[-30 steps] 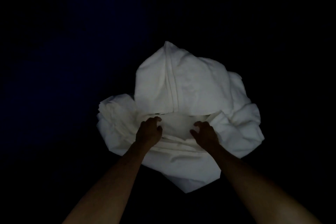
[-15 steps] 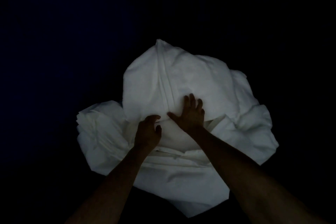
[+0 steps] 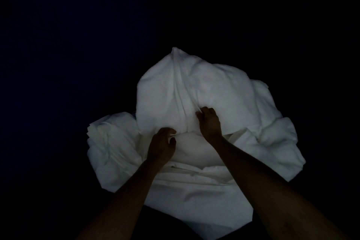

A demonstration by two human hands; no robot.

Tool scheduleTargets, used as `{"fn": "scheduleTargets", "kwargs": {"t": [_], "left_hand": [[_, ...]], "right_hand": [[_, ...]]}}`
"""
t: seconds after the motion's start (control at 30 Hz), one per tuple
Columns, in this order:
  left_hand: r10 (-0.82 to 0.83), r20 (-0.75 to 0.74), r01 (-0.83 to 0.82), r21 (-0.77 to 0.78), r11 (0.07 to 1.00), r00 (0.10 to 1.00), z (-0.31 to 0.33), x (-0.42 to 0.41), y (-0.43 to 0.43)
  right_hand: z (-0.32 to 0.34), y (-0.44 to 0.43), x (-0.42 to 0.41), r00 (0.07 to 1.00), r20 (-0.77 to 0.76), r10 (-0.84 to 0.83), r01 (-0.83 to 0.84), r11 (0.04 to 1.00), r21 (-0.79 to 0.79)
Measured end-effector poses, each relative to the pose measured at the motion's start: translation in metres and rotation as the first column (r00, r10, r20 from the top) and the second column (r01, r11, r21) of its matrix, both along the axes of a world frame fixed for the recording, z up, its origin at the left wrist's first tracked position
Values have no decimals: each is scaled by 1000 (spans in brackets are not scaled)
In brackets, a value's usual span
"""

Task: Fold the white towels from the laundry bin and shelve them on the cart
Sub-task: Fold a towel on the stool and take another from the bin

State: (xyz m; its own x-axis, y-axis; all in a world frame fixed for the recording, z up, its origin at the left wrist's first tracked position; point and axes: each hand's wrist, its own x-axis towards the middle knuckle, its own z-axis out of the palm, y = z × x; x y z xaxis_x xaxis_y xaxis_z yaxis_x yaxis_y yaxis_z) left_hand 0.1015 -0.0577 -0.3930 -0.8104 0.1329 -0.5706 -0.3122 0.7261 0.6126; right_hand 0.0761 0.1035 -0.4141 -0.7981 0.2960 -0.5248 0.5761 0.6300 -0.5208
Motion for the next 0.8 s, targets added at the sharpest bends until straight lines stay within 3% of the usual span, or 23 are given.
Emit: {"fn": "scheduleTargets", "kwargs": {"t": [0.3,0.57,0.67,0.8], "left_hand": [[-49,178,55,-25,998,983,31,-19,8],[-74,140,54,140,989,987,162,-36,52],[-149,54,136,187,973,987,225,-42,73],[-157,-220,196,165,967,963,313,-46,96]], "right_hand": [[47,14,-10,973,9,-230,229,964,-132],[208,68,-33,957,-53,-286,269,940,-208],[285,80,-34,981,-92,-168,144,964,-223],[386,82,-24,981,-137,137,-150,985,-89]]}}
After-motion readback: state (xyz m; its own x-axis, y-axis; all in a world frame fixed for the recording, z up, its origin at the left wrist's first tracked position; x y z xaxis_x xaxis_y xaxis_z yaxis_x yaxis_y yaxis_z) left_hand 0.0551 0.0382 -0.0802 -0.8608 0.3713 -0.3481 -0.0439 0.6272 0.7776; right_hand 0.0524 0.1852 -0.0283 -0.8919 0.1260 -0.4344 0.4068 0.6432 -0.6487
